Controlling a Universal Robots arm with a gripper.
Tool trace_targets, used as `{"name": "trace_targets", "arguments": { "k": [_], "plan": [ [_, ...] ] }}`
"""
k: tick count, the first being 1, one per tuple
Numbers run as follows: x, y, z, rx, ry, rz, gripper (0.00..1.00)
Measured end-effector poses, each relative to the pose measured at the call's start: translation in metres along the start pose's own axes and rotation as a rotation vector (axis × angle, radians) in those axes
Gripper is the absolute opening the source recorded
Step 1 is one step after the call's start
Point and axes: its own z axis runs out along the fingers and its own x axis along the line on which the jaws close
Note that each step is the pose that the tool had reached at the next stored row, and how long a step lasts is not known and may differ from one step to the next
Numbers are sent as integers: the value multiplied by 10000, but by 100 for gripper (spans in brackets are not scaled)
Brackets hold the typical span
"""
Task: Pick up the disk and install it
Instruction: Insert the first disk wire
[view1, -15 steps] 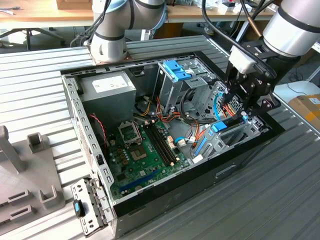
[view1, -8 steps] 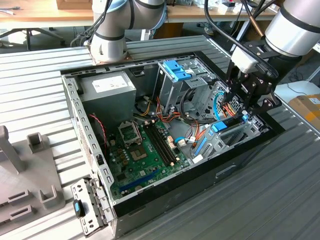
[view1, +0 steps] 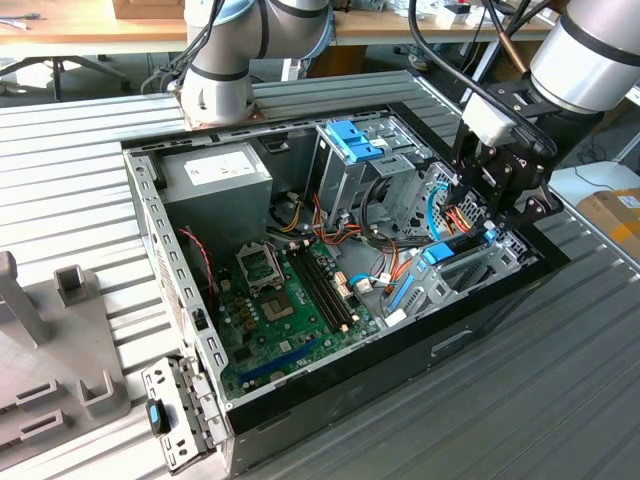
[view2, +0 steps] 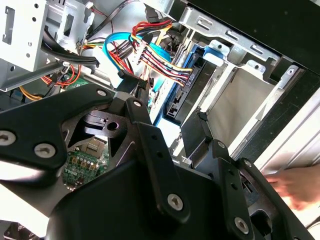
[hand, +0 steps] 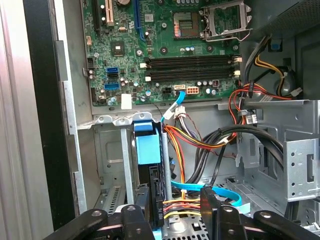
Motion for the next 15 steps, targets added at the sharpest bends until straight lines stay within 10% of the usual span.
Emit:
{"name": "trace_targets", "arguments": {
  "k": [6,10,15],
  "plan": [
    [-47,5,-14,0,1,0,53],
    [-79,-2,-202,-1,2,0,53],
    [-136,-5,-238,-1,6,-1,53]
  ]
}}
